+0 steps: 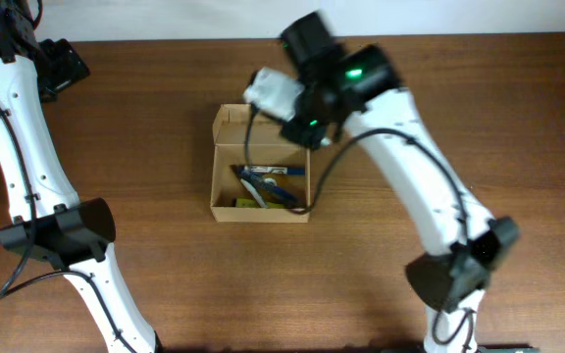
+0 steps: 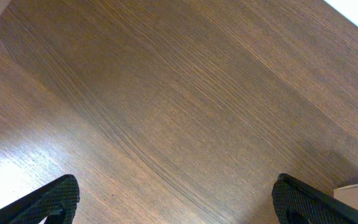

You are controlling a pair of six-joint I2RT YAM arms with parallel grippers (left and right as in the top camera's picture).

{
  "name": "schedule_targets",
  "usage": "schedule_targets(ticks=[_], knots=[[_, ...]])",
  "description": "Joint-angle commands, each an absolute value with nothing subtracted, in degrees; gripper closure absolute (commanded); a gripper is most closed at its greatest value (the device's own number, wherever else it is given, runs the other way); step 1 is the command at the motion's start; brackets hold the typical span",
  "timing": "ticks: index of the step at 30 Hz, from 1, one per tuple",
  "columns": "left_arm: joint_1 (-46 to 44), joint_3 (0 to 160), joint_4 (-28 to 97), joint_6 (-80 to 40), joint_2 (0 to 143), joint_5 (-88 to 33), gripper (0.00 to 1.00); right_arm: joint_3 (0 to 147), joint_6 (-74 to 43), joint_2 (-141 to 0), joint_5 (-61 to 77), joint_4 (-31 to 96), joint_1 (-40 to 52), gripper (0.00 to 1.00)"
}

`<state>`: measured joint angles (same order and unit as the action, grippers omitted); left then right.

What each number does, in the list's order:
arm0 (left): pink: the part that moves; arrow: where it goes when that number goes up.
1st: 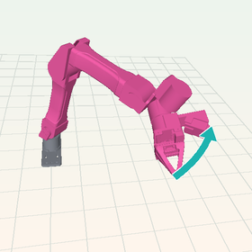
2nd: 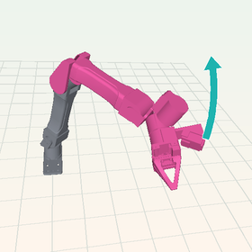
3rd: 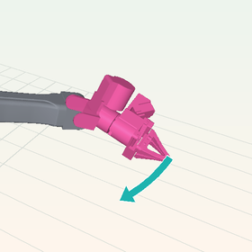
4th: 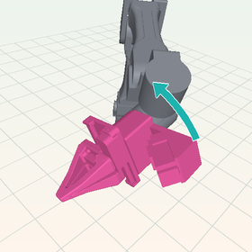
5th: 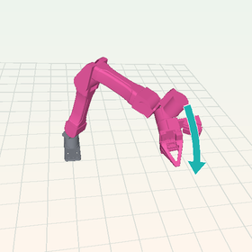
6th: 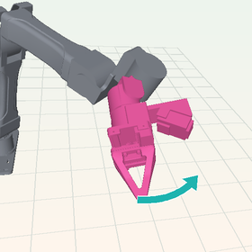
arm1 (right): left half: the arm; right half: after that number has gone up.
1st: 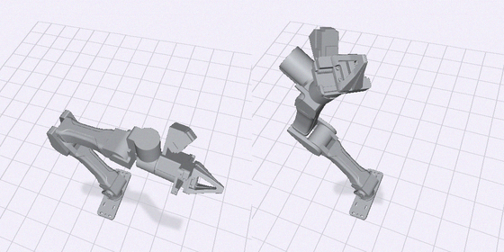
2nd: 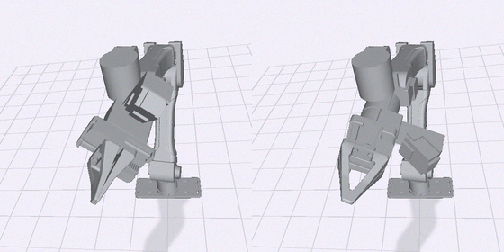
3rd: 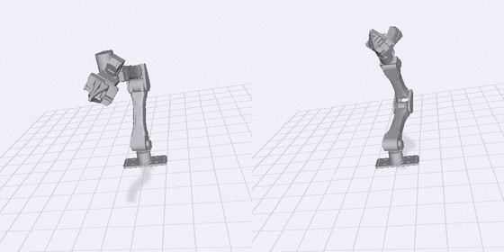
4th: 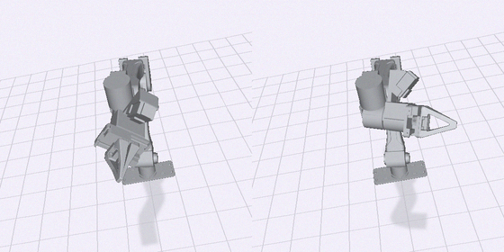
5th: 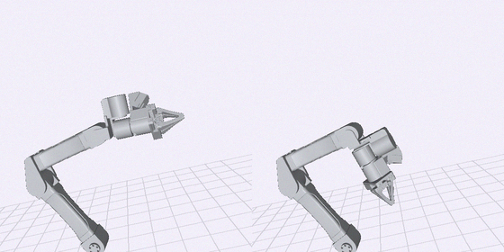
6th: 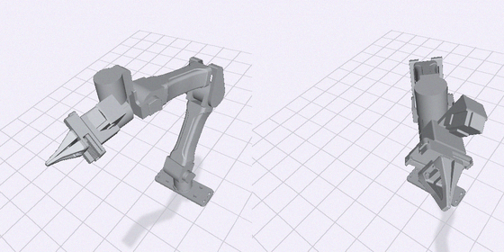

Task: Pack container
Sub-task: 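Drop the silver marker into the box with the right gripper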

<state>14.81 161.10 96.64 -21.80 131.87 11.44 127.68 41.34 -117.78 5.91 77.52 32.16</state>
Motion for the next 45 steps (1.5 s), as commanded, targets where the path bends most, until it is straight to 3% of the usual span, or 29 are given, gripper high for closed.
schedule_targets(ticks=[1, 26, 27, 28, 29, 36, 45], knots=[[15.1, 161.3, 96.7, -20.9, 132.3, 12.3, 0.00, 126.9, 48.0, -123.1, 5.4, 77.3, 34.0, 0.96], [15.1, 161.3, 96.7, -20.9, 132.2, 12.3, 0.00, 126.9, 46.8, -141.6, 5.8, 78.6, 40.9, 0.96], [15.1, 161.3, 96.7, -20.9, 132.3, 12.3, 0.00, 127.0, 46.2, -141.5, 5.5, 78.6, 40.9, 0.92], [15.1, 161.3, 96.7, -20.9, 132.3, 12.3, 0.00, 127.0, 45.3, -141.4, 5.1, 78.7, 40.9, 0.75], [15.1, 161.3, 96.7, -20.9, 132.3, 12.3, 0.00, 127.0, 43.9, -141.2, 4.4, 78.7, 40.9, 0.66], [15.1, 161.3, 96.7, -20.9, 132.3, 12.3, 0.00, 127.1, 36.0, -136.2, 2.3, 78.1, 40.9, 0.60], [15.1, 161.3, 96.7, -20.9, 132.3, 12.3, 0.00, 129.1, 27.0, -117.1, -0.4, 76.6, 40.8, 0.57]])
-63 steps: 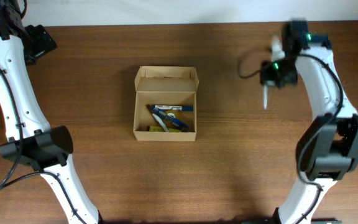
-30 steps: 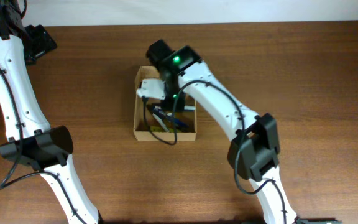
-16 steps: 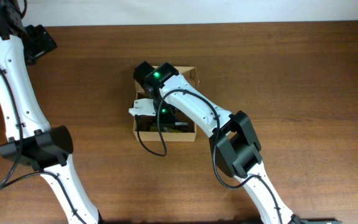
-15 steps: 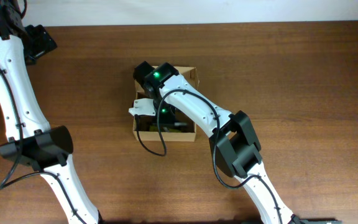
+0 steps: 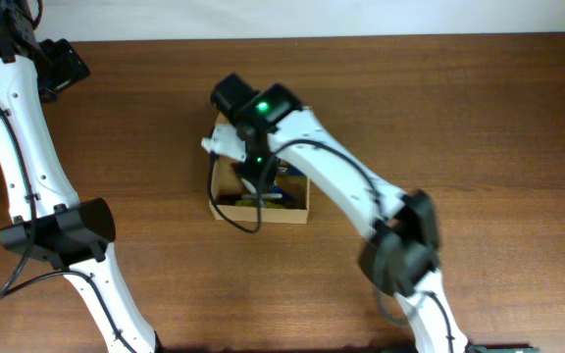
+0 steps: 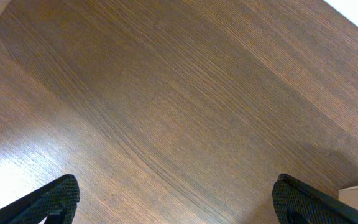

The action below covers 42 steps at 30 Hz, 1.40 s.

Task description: Pack container

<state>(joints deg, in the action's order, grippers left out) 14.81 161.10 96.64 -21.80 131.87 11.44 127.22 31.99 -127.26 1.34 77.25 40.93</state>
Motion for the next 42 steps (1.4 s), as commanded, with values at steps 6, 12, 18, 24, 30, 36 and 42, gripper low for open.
schedule_targets(ticks=[6, 12, 18, 24, 30, 36, 42], knots=[[15.1, 161.3, 96.7, -20.9, 132.3, 12.3, 0.00, 129.1, 11.7, -104.6, -5.1, 75.0, 37.3, 0.53], [15.1, 161.3, 96.7, -20.9, 132.2, 12.3, 0.00, 129.1, 0.3, -99.8, -5.0, 79.1, 24.1, 0.53], [15.1, 161.3, 96.5, -20.9, 132.3, 11.5, 0.00, 127.9, -2.1, -101.3, 5.1, 84.4, 10.3, 0.65], [15.1, 161.3, 96.2, -21.0, 132.2, 6.9, 0.00, 123.5, -5.5, -103.3, 9.9, 84.7, 0.7, 0.74], [15.0, 161.3, 92.9, -19.6, 132.3, -0.6, 0.69, 113.4, -6.1, -106.0, 10.8, 82.7, -3.4, 0.96], [14.3, 161.3, 91.8, -10.6, 136.1, -14.7, 0.98, 100.4, -5.2, -107.6, 22.9, 70.7, -3.4, 0.96], [14.0, 161.2, 96.7, -0.3, 144.8, -32.3, 0.98, 92.7, -5.0, -110.4, 34.8, 58.9, -3.3, 0.96]])
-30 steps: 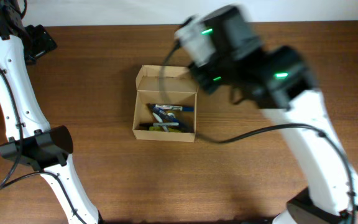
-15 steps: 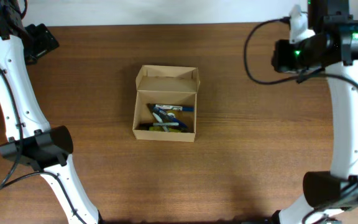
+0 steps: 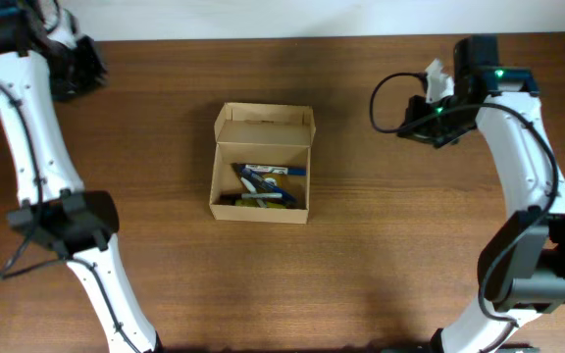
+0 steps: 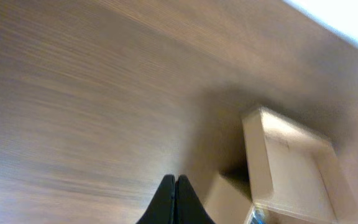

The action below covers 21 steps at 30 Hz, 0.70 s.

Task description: Pack container

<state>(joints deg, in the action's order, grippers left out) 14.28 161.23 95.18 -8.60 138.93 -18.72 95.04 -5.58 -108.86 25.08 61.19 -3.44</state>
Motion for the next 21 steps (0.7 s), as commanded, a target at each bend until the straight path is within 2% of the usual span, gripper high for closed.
schedule_targets(ticks=[1, 3, 6, 12, 21], knots=[[14.0, 160.6, 96.7, -0.2, 146.1, -34.0, 0.99, 91.9, -5.0, -111.2, 36.7, 57.7, -3.3, 0.96], [13.7, 158.9, 96.7, -0.1, 148.9, -39.9, 0.99, 90.9, -5.0, -113.9, 40.3, 55.4, -3.0, 0.96], [12.3, 157.1, 96.7, 1.0, 151.8, -42.2, 0.99, 90.8, -5.0, -117.5, 42.2, 54.5, -2.6, 0.96], [7.7, 152.4, 96.7, 3.1, 155.0, -42.1, 0.98, 90.8, -5.0, -122.7, 47.0, 51.5, -1.2, 0.96], [1.1, 151.9, 95.4, 0.8, 161.4, -41.2, 0.98, 90.8, -5.0, -127.2, 47.0, 47.0, 4.9, 0.96]])
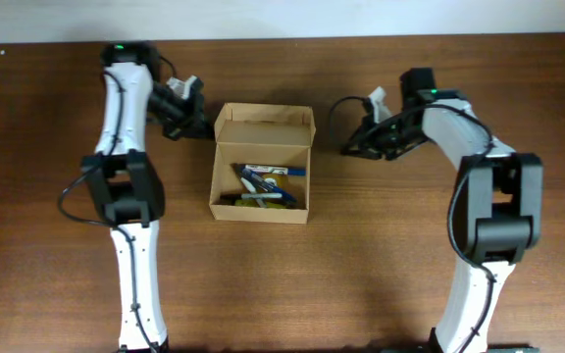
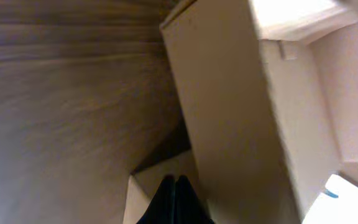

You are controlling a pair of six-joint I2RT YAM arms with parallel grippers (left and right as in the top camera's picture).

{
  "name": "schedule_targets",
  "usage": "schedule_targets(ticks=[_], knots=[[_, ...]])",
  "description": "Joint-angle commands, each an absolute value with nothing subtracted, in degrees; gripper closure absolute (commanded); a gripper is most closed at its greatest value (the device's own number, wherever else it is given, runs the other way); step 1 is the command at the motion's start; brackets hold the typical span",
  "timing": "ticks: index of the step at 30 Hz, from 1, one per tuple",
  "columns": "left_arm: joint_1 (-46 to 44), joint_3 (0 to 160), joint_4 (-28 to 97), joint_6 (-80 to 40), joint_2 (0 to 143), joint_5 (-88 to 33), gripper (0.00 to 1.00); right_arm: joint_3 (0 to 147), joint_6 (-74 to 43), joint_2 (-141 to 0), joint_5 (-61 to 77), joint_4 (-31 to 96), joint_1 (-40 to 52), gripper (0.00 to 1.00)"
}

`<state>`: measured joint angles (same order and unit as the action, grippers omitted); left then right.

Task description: Pack container

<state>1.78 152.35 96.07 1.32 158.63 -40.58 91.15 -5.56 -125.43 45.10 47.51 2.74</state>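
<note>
The open cardboard box [image 1: 261,211] sits mid-table, its lid flap [image 1: 266,120] standing up at the far side, with blue and yellow pens [image 1: 263,186] lying inside. My left gripper [image 1: 202,127] is at the box's far-left corner. In the left wrist view it is [image 2: 174,182] shut on nothing, tips right against the box's outer wall [image 2: 229,124] and a small side flap [image 2: 148,193]. My right gripper [image 1: 347,149] is low over the table a short way right of the box, pointing at it. The overhead view is too small to show how its jaws stand.
The brown wooden table [image 1: 282,284] runs to a pale wall edge at the far side. Both white arms [image 1: 126,186] reach in from the near edge, the right arm [image 1: 484,196] bending over the table's right part.
My left gripper went from the table's far-left corner to the box's far-left corner, still shut. My right gripper came from the far right down toward the box's right side.
At first my right gripper was over the box's far edge and my left one stood open at the far-left corner. Then the right was down at the box. Later it was away at the far right and the left had shut. Now both flank the box.
</note>
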Motion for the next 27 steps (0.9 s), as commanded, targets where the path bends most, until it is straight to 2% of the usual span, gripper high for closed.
schedule_targets(ticks=[1, 7, 18, 27], knots=[[0.8, 151.9, 95.0, -0.1, 161.9, -40.7, 0.98, 90.8, -5.0, -127.5, 47.0, 46.9, 5.4, 0.96], [0.5, 151.9, 92.7, -2.8, 162.3, -40.5, 0.99, 90.8, -5.5, -128.8, 47.0, 43.6, 7.6, 0.96], [0.4, 151.9, 90.4, -3.9, 162.3, -41.6, 0.99, 90.8, -14.1, -132.5, 47.8, 27.7, 8.3, 0.96], [0.4, 151.9, 85.1, -3.8, 162.3, -52.6, 0.99, 90.9, -14.1, -132.6, 60.2, 14.2, 8.2, 0.96]])
